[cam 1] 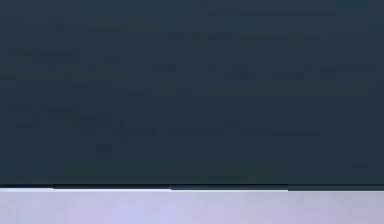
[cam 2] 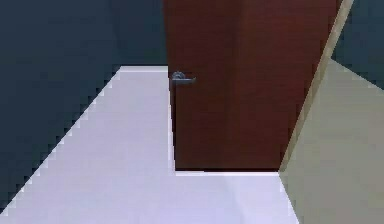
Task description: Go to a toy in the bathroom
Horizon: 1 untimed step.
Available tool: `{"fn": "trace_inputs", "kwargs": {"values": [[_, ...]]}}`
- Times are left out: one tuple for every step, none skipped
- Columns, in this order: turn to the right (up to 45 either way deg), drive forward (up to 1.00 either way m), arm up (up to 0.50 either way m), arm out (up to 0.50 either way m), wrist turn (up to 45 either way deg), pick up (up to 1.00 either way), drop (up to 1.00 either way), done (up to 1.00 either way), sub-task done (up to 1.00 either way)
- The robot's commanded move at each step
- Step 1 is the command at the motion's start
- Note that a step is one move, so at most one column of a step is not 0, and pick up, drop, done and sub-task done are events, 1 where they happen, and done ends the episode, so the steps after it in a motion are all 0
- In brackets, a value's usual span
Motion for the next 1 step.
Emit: {"fn": "trace_inputs", "kwargs": {"values": [[45.0, 0.0, 0.0, 0.0, 0.0, 0.0, 0.0, 0.0, 0.0]]}}
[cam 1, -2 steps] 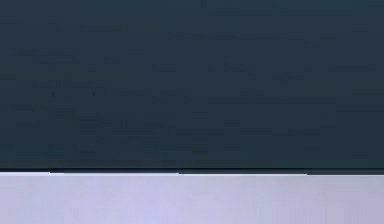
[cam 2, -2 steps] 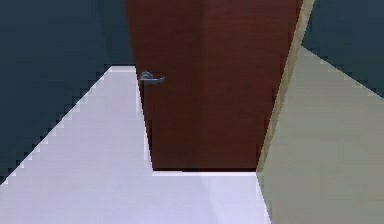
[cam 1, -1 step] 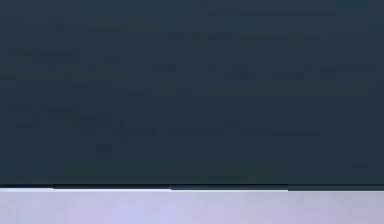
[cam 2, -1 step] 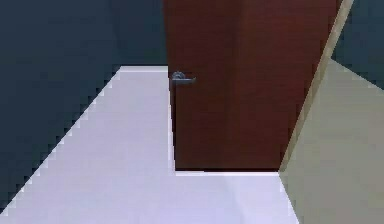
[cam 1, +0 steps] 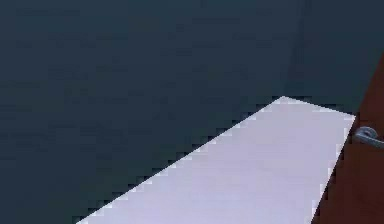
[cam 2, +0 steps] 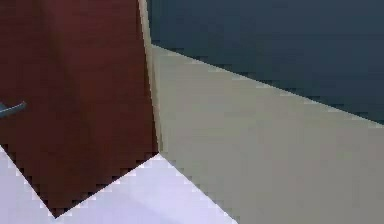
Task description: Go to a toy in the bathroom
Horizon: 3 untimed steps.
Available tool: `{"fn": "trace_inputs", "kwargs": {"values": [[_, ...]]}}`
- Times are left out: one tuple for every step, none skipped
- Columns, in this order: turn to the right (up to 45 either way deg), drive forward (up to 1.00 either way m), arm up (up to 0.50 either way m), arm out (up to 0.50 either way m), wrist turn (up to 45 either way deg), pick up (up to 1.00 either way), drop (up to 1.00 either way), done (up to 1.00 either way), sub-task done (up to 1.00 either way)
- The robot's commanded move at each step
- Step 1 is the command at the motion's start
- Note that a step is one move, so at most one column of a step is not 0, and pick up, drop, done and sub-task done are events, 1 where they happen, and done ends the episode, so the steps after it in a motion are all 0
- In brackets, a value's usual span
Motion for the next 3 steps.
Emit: {"fn": "trace_inputs", "kwargs": {"values": [[45.0, 0.0, 0.0, 0.0, 0.0, 0.0, 0.0, 0.0, 0.0], [0.0, 0.05, 0.0, 0.0, 0.0, 0.0, 0.0, 0.0, 0.0], [-45.0, 0.0, 0.0, 0.0, 0.0, 0.0, 0.0, 0.0, 0.0]]}}
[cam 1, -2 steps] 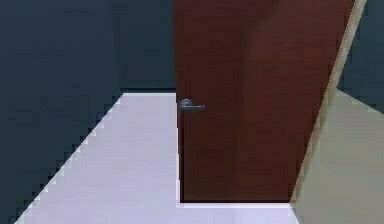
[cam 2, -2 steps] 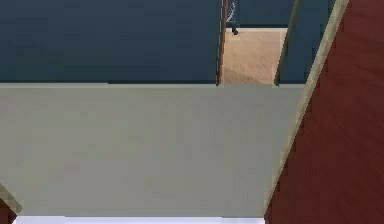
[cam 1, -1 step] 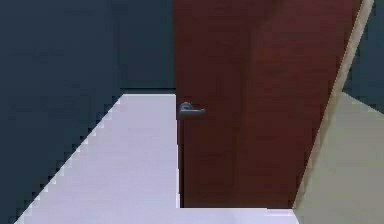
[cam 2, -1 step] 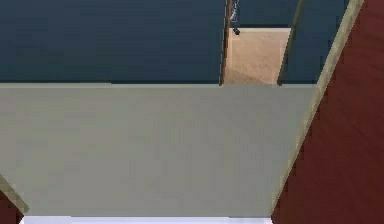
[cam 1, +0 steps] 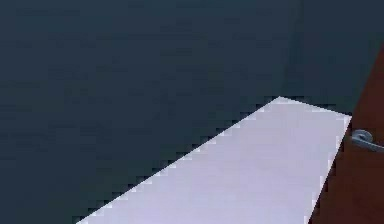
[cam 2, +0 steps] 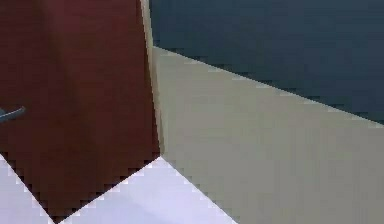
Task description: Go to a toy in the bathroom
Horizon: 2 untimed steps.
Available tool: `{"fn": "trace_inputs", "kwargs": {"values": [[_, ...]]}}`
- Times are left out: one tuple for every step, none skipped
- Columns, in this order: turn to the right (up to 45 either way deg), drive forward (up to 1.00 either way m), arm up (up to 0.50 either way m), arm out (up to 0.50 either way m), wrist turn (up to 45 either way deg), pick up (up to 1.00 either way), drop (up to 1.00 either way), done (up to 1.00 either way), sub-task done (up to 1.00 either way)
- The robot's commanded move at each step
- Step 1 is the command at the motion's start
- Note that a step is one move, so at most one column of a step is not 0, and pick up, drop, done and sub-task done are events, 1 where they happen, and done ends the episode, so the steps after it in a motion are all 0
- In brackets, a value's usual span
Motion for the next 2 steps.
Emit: {"fn": "trace_inputs", "kwargs": {"values": [[-36.0, 0.0, 0.0, 0.0, 0.0, 0.0, 0.0, 0.0, 0.0], [0.0, 0.3, 0.0, 0.0, 0.0, 0.0, 0.0, 0.0, 0.0]]}}
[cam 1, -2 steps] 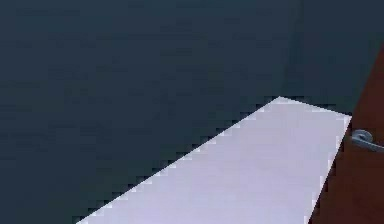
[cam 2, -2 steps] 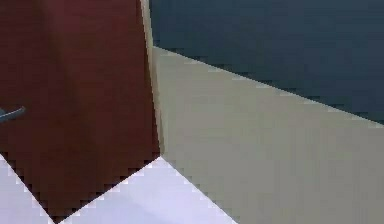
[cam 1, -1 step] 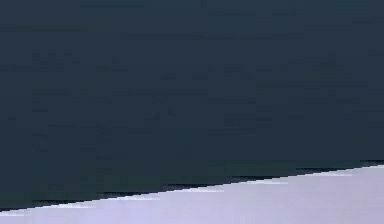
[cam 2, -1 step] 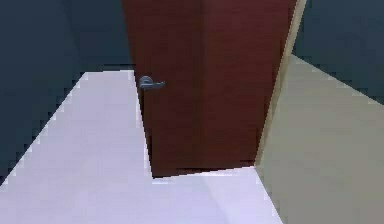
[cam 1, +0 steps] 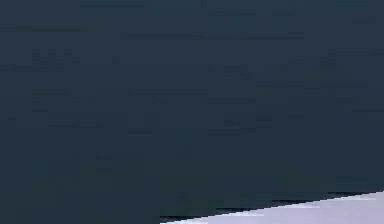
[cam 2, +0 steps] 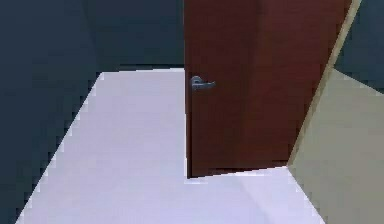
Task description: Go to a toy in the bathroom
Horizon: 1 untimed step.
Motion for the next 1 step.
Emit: {"fn": "trace_inputs", "kwargs": {"values": [[-45.0, 0.0, 0.0, 0.0, 0.0, 0.0, 0.0, 0.0, 0.0]]}}
